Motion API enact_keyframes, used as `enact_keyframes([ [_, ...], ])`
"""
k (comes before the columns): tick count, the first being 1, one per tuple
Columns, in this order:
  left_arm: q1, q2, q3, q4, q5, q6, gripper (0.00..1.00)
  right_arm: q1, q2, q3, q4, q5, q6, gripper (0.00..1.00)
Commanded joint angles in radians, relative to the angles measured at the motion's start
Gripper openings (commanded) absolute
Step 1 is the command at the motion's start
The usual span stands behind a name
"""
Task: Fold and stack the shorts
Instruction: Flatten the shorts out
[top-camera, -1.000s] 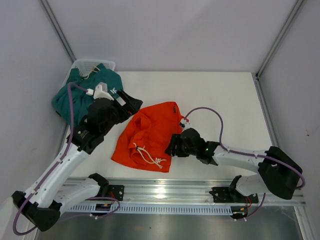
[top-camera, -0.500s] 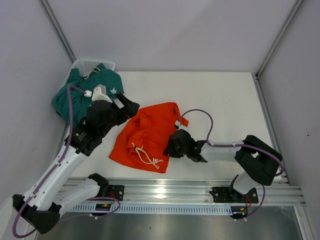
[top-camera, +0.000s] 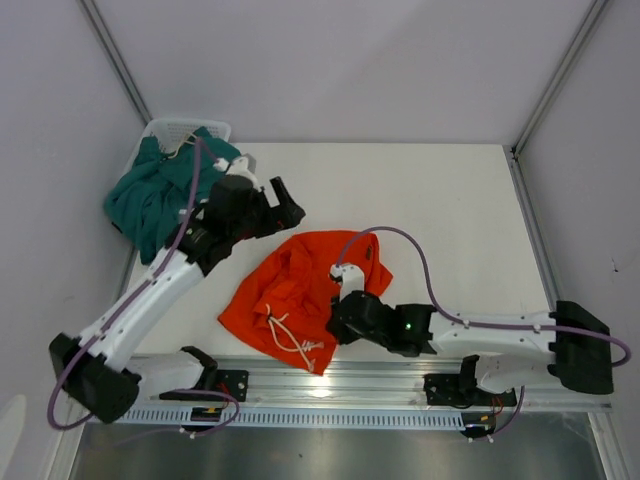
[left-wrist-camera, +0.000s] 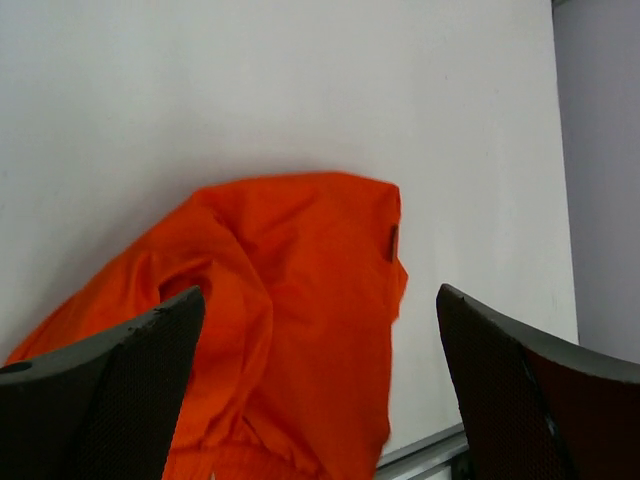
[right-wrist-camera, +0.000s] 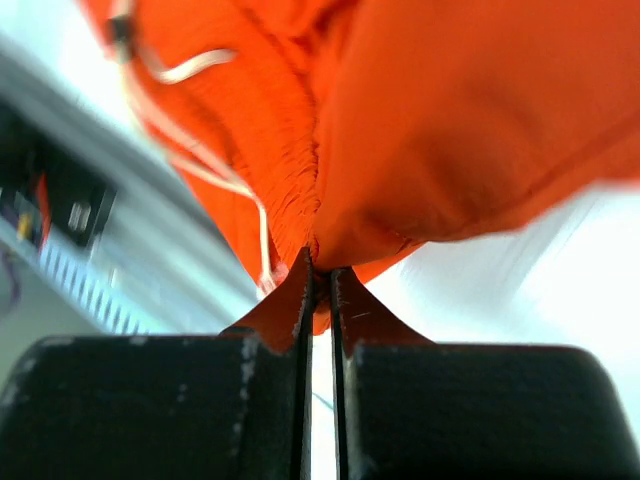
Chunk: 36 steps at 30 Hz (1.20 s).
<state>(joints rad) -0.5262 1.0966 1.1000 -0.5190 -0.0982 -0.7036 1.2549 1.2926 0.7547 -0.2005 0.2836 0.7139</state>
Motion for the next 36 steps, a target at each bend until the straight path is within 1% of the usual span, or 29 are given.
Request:
enact_keyframes([
  [1,-0.023,0.156,0.150,-0.012,0.159,0.119,0.99,0.115,-0.116,-0.050,-0.197,0.121,-0.048,0.00],
  [2,-0.058,0.240,0.241,-0.059,0.144,0.147,0.99,0.145,-0.137,-0.069,-0.212,0.132,-0.022,0.00],
  [3,-0.075,0.276,0.264,-0.073,0.109,0.173,0.99,0.200,-0.182,-0.096,-0.250,0.167,0.002,0.00],
  [4,-0.090,0.308,0.283,-0.078,0.104,0.173,0.99,0.218,-0.182,-0.107,-0.266,0.180,0.024,0.00],
  [5,-0.112,0.339,0.334,-0.084,0.109,0.196,0.99,0.230,-0.223,-0.117,-0.283,0.183,0.054,0.00],
  [6,-0.116,0.398,0.349,-0.087,0.118,0.203,0.99,0.238,-0.243,-0.120,-0.295,0.180,0.059,0.00],
  [7,-0.116,0.429,0.363,-0.091,0.146,0.213,0.99,0.245,-0.263,-0.121,-0.298,0.178,0.058,0.00],
  [9,-0.116,0.500,0.409,-0.114,0.156,0.214,0.99,0.247,-0.323,-0.095,-0.301,0.178,0.044,0.00],
  [12,-0.116,0.499,0.411,-0.118,0.105,0.193,0.99,0.222,-0.375,-0.016,-0.353,0.219,0.044,0.00],
  [13,-0.115,0.452,0.370,-0.104,0.104,0.185,0.99,0.195,-0.381,0.010,-0.370,0.220,0.042,0.00],
  [14,-0.107,0.422,0.353,-0.073,0.066,0.170,0.99,0.120,-0.383,0.059,-0.385,0.210,0.033,0.00],
  [17,-0.095,0.289,0.301,-0.044,0.045,0.153,0.99,-0.056,-0.362,0.113,-0.364,0.087,-0.057,0.00],
  [18,-0.095,0.261,0.291,-0.045,0.029,0.154,0.99,-0.197,-0.327,0.151,-0.334,-0.028,-0.107,0.00],
  [19,-0.095,0.209,0.276,-0.044,0.034,0.167,0.99,-0.259,-0.305,0.178,-0.321,-0.085,-0.126,0.00],
  [20,-0.097,0.185,0.279,-0.044,0.043,0.177,0.99,-0.356,-0.282,0.210,-0.301,-0.171,-0.145,0.00],
  [21,-0.097,0.162,0.270,-0.045,0.063,0.188,0.99,-0.391,-0.229,0.292,-0.304,-0.199,-0.163,0.00],
  [23,-0.098,0.085,0.227,-0.044,0.083,0.225,0.99,-0.439,-0.167,0.398,-0.342,-0.231,-0.208,0.00],
  [24,-0.100,0.056,0.206,-0.041,0.086,0.233,0.99,-0.471,-0.107,0.498,-0.356,-0.241,-0.221,0.00],
  [25,-0.104,0.025,0.190,-0.018,0.091,0.260,0.99,-0.488,-0.078,0.544,-0.369,-0.253,-0.238,0.00],
  [26,-0.106,-0.045,0.110,0.006,0.115,0.269,0.99,-0.505,-0.050,0.584,-0.397,-0.285,-0.243,0.00],
  [28,-0.112,-0.110,0.051,0.066,0.156,0.274,0.99,-0.554,0.023,0.667,-0.418,-0.333,-0.245,0.00],
  [29,-0.116,-0.169,-0.050,0.091,0.173,0.273,0.99,-0.569,0.042,0.679,-0.430,-0.365,-0.243,0.00],
  [32,-0.170,-0.230,-0.175,0.155,0.167,0.244,0.99,-0.624,0.070,0.666,-0.403,-0.420,-0.228,0.00],
  [36,-0.257,-0.228,-0.345,0.188,0.031,0.190,0.99,-0.669,0.065,0.626,-0.369,-0.451,-0.217,0.00],
])
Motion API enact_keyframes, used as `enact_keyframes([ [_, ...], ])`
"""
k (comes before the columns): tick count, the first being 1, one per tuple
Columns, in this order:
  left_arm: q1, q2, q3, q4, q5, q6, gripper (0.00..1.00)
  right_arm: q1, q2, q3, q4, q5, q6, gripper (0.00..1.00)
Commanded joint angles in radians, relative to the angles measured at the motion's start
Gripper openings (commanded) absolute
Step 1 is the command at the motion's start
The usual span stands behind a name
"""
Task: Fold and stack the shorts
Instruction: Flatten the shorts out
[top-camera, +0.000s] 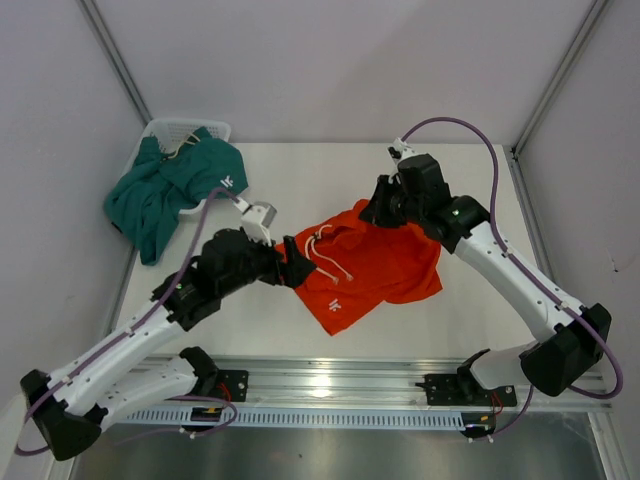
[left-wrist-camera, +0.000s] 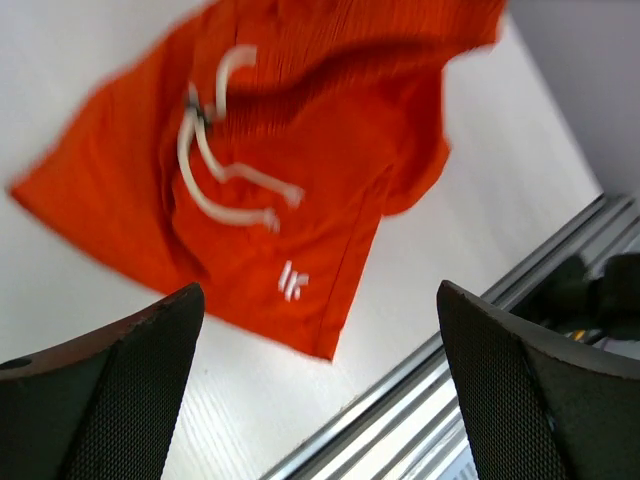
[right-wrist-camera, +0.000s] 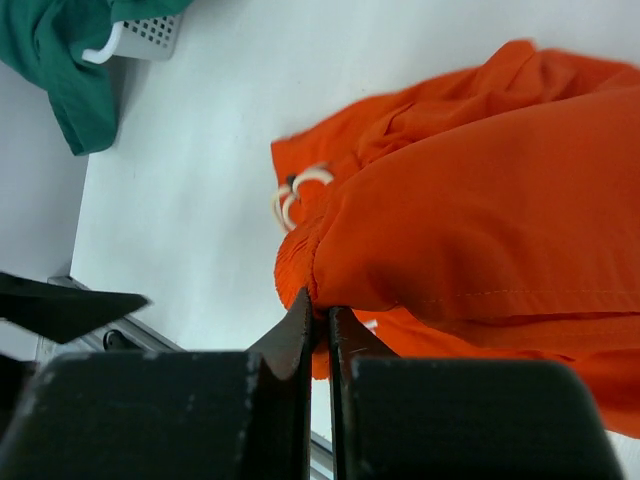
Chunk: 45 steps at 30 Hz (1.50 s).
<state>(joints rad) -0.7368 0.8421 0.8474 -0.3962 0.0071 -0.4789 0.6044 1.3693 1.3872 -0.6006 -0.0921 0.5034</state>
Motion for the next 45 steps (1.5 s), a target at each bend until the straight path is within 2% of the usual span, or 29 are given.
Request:
enact_keyframes([
  [1,-0.064,0.032,-0.109,0.094,-0.106,-0.041,0.99,-0.028,-0.015,-0.011,0.035,-0.078,-0.006,0.00],
  [6,-0.064,0.066,-0.218,0.224,-0.141,-0.064,0.99,-0.046,-0.039,-0.022,0.019,-0.075,-0.040,0.00],
  [11,-0.052,0.120,-0.232,0.284,-0.177,-0.010,0.99,-0.068,-0.078,-0.037,-0.008,-0.093,-0.071,0.00],
  [14,0.023,0.143,-0.283,0.388,-0.093,0.003,0.99,-0.091,-0.117,-0.056,-0.018,-0.116,-0.075,0.00],
  [16,0.089,0.158,-0.329,0.520,0.046,0.005,0.99,-0.113,-0.140,-0.060,-0.030,-0.136,-0.081,0.00],
  [18,0.105,0.182,-0.390,0.642,0.092,0.006,0.97,-0.127,-0.151,-0.060,-0.034,-0.161,-0.089,0.00],
  [27,0.105,0.319,-0.472,0.905,0.172,0.032,0.84,-0.167,-0.171,-0.068,-0.047,-0.227,-0.101,0.00],
  [32,0.105,0.382,-0.470,0.941,0.174,0.045,0.83,-0.183,-0.180,-0.070,-0.047,-0.247,-0.100,0.00],
  [35,0.105,0.465,-0.472,0.994,0.185,0.031,0.78,-0.190,-0.182,-0.065,-0.044,-0.261,-0.094,0.00],
  [37,0.105,0.524,-0.481,1.060,0.209,0.016,0.72,-0.193,-0.182,-0.059,-0.047,-0.267,-0.092,0.00],
  [41,0.105,0.569,-0.536,1.169,0.212,-0.009,0.72,-0.203,-0.182,-0.056,-0.048,-0.274,-0.089,0.00],
  [45,0.105,0.609,-0.539,1.195,0.218,-0.007,0.68,-0.212,-0.184,-0.054,-0.048,-0.284,-0.091,0.00],
])
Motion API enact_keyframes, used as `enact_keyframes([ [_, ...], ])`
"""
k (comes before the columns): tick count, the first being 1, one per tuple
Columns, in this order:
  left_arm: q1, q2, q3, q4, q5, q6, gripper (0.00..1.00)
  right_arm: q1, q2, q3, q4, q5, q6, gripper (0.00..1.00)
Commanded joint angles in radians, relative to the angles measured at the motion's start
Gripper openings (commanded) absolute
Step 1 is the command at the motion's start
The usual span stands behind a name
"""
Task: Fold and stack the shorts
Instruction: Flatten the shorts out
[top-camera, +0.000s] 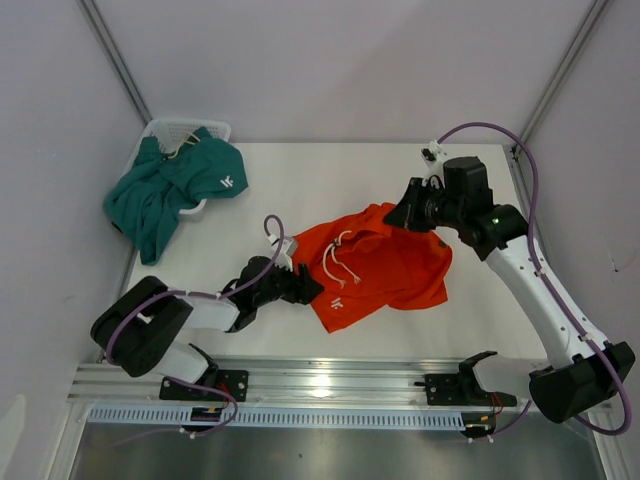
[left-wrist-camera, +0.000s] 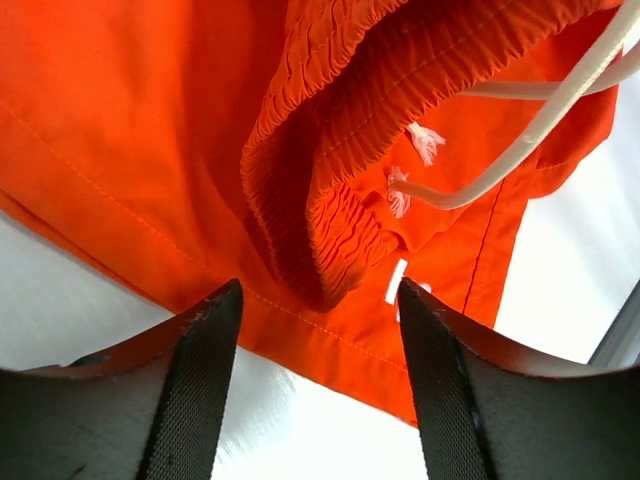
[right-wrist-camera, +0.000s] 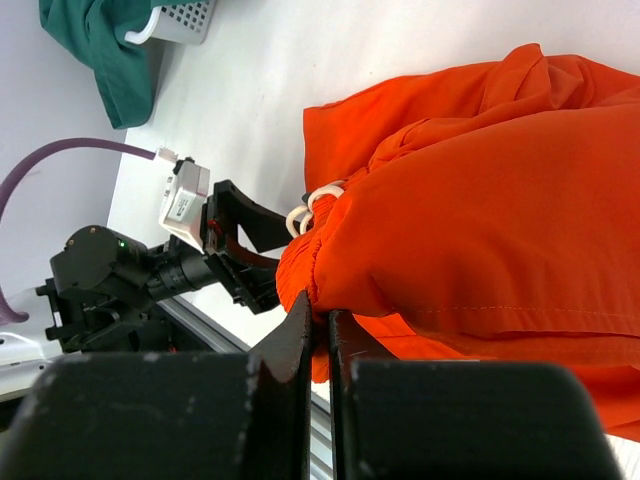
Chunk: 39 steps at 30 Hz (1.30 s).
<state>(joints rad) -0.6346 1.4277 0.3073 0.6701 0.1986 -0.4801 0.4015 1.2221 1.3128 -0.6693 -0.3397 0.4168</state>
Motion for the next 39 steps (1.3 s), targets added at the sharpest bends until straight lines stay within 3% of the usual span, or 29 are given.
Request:
enact_keyframes([
  [1,0.003,0.034,0.004,0.140,0.035,-0.006,0.65,-0.009,-0.038,0.020,0.020,-0.036,-0.004,0.00],
  [11,-0.023,0.174,0.095,0.209,0.053,-0.034,0.53,-0.010,-0.042,0.017,0.025,-0.047,0.011,0.00],
  [14,-0.028,0.200,0.141,0.172,0.045,-0.032,0.28,-0.013,-0.044,0.023,0.025,-0.050,0.014,0.00],
  [15,-0.028,0.201,0.156,0.157,0.042,-0.032,0.04,-0.015,-0.044,0.028,0.025,-0.047,0.013,0.00],
  [16,-0.028,0.183,0.170,0.113,0.038,-0.032,0.00,-0.018,-0.044,0.029,0.025,-0.048,0.014,0.00],
  [18,-0.027,0.133,0.177,0.050,-0.010,-0.028,0.00,-0.033,-0.041,0.043,0.024,-0.058,0.017,0.00],
  [21,-0.020,-0.045,0.240,-0.177,-0.106,0.012,0.00,-0.056,-0.023,0.077,0.024,-0.082,0.019,0.00],
  [22,-0.020,-0.097,0.265,-0.330,-0.132,0.043,0.00,-0.062,-0.013,0.122,0.020,-0.087,0.019,0.00],
  [26,-0.020,-0.350,0.508,-0.668,-0.241,0.115,0.00,-0.079,0.036,0.297,-0.038,-0.108,0.022,0.00],
  [30,-0.025,-0.450,0.862,-0.999,-0.294,0.161,0.00,-0.081,0.014,0.407,-0.052,-0.180,0.075,0.00],
  [33,-0.031,-0.504,0.987,-1.176,-0.260,0.178,0.00,-0.076,-0.081,0.404,-0.046,-0.228,0.132,0.00],
  [37,-0.051,-0.556,1.199,-1.415,-0.098,0.164,0.00,-0.070,-0.222,0.410,-0.056,-0.255,0.207,0.00],
  [39,-0.053,-0.569,1.271,-1.457,-0.045,0.150,0.00,-0.070,-0.274,0.471,-0.094,-0.257,0.227,0.00],
])
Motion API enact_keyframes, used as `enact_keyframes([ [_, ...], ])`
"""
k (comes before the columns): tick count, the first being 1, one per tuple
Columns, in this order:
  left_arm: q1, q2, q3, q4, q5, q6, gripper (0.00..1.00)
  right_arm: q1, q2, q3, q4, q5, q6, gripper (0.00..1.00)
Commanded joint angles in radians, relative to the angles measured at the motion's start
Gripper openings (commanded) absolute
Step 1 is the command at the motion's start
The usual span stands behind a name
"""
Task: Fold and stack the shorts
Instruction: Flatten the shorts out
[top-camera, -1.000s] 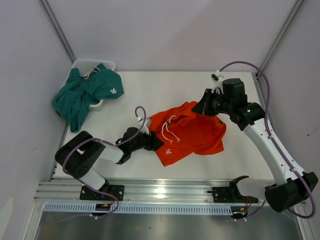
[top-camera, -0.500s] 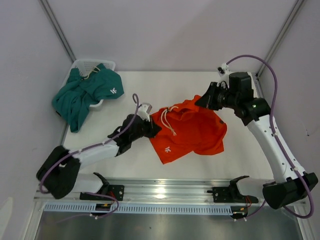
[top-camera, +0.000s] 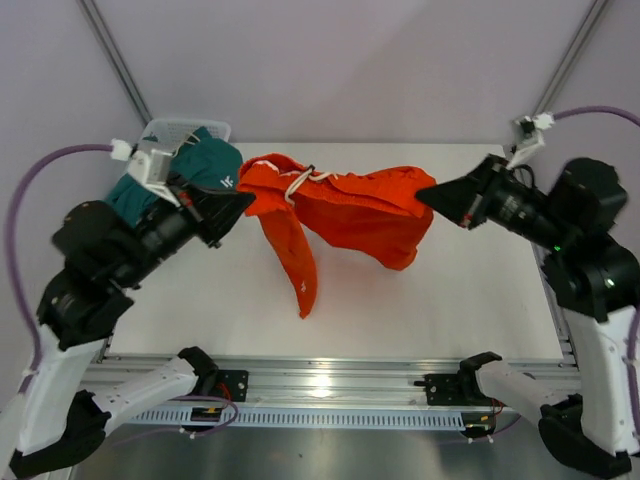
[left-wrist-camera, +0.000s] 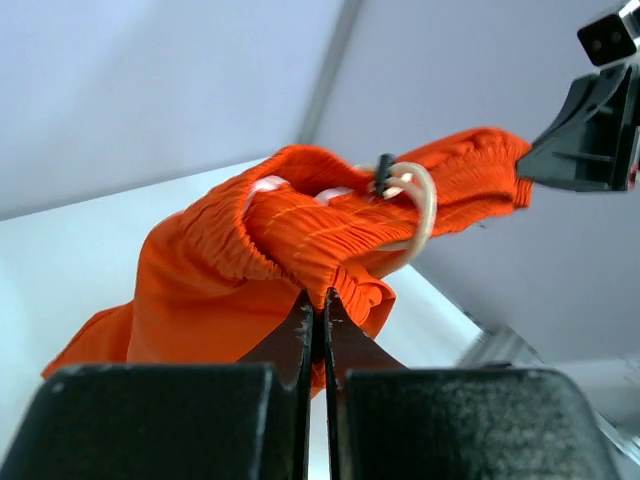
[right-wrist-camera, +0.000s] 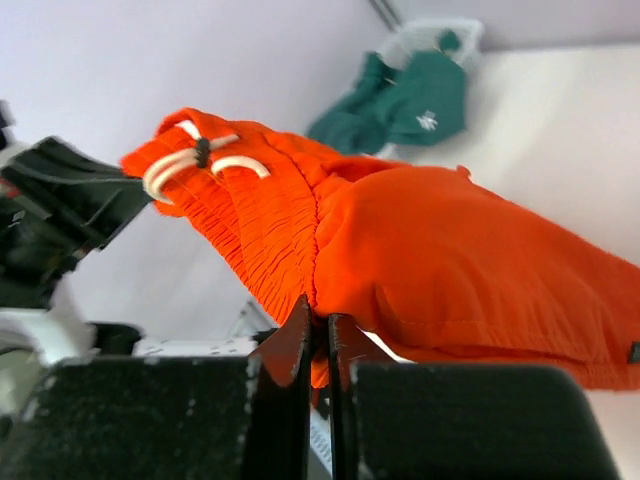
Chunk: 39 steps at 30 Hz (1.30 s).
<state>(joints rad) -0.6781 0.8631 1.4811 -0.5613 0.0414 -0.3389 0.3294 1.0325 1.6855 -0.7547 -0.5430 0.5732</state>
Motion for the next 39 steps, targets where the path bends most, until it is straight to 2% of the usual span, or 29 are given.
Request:
enact_keyframes([
  [1,-0.009,-0.019,0.132,-0.248,0.130,-0.009,0.00,0.002,-0.092,0.130,-0.027,-0.054,0.085,0.00],
  [4,-0.009,-0.033,0.228,-0.261,0.216,-0.038,0.00,0.002,-0.088,0.293,-0.101,-0.054,0.105,0.00],
  [7,-0.009,0.016,0.387,-0.301,0.279,-0.055,0.00,0.000,-0.025,0.483,-0.158,-0.040,0.103,0.00],
  [9,-0.009,0.082,0.448,-0.308,0.291,-0.072,0.00,0.002,0.030,0.549,-0.201,-0.002,0.090,0.00],
  [11,-0.008,0.167,0.482,-0.330,0.288,-0.078,0.00,0.003,0.099,0.511,-0.169,0.000,0.088,0.00],
  [13,-0.008,0.212,0.441,-0.306,0.276,-0.080,0.00,0.000,0.127,0.412,-0.095,-0.006,0.097,0.00],
  [14,0.008,0.227,0.382,-0.278,0.279,-0.081,0.00,-0.006,0.132,0.298,-0.013,0.001,0.105,0.00],
  [16,0.053,0.269,0.263,-0.156,0.362,-0.106,0.00,-0.064,0.171,0.203,0.052,-0.006,0.117,0.00],
  [18,0.150,0.306,0.139,-0.060,0.446,-0.136,0.00,-0.130,0.217,0.056,0.193,-0.098,0.175,0.00],
  [20,0.217,0.391,0.036,0.030,0.485,-0.163,0.00,-0.220,0.324,-0.019,0.350,-0.158,0.221,0.00],
  [22,0.271,0.483,-0.010,0.093,0.488,-0.179,0.00,-0.265,0.440,0.006,0.371,-0.161,0.215,0.00],
  [23,0.285,0.507,-0.040,0.127,0.505,-0.190,0.00,-0.270,0.581,0.052,0.348,-0.158,0.193,0.11],
  [24,0.301,0.530,-0.071,0.203,0.521,-0.219,0.00,-0.270,0.659,0.189,0.313,-0.160,0.135,0.37],
  [25,0.330,0.574,-0.082,0.234,0.541,-0.241,0.00,-0.259,0.734,0.276,0.193,-0.140,0.093,0.61],
  [26,0.342,0.592,-0.109,0.286,0.555,-0.267,0.00,-0.248,0.865,0.462,0.098,-0.096,0.042,0.85],
  [28,0.371,0.651,-0.107,0.294,0.563,-0.275,0.00,-0.202,0.945,0.586,-0.109,0.071,-0.094,0.88],
  [29,0.379,0.663,-0.113,0.294,0.563,-0.275,0.00,-0.185,0.948,0.598,-0.136,0.113,-0.128,0.88],
  [31,0.406,0.677,-0.123,0.316,0.572,-0.276,0.00,-0.121,0.882,0.451,-0.091,0.210,-0.197,0.88],
  [32,0.417,0.679,-0.143,0.330,0.577,-0.285,0.00,-0.095,0.779,0.366,-0.054,0.244,-0.211,0.88],
  [33,0.440,0.677,-0.153,0.337,0.586,-0.290,0.00,-0.069,0.720,0.185,0.031,0.297,-0.228,0.87],
  [34,0.452,0.679,-0.156,0.348,0.595,-0.298,0.00,-0.040,0.660,0.092,0.073,0.295,-0.239,0.85],
  [36,0.474,0.674,-0.171,0.360,0.614,-0.310,0.00,0.077,0.489,-0.080,0.173,0.301,-0.240,0.78],
  [37,0.494,0.674,-0.173,0.357,0.614,-0.311,0.00,0.132,0.436,-0.233,0.210,0.328,-0.240,0.74],
  [38,0.503,0.679,-0.167,0.342,0.614,-0.310,0.00,0.198,0.385,-0.300,0.234,0.363,-0.236,0.73],
  [39,0.520,0.682,-0.163,0.334,0.614,-0.310,0.00,0.330,0.315,-0.357,0.267,0.461,-0.224,0.73],
])
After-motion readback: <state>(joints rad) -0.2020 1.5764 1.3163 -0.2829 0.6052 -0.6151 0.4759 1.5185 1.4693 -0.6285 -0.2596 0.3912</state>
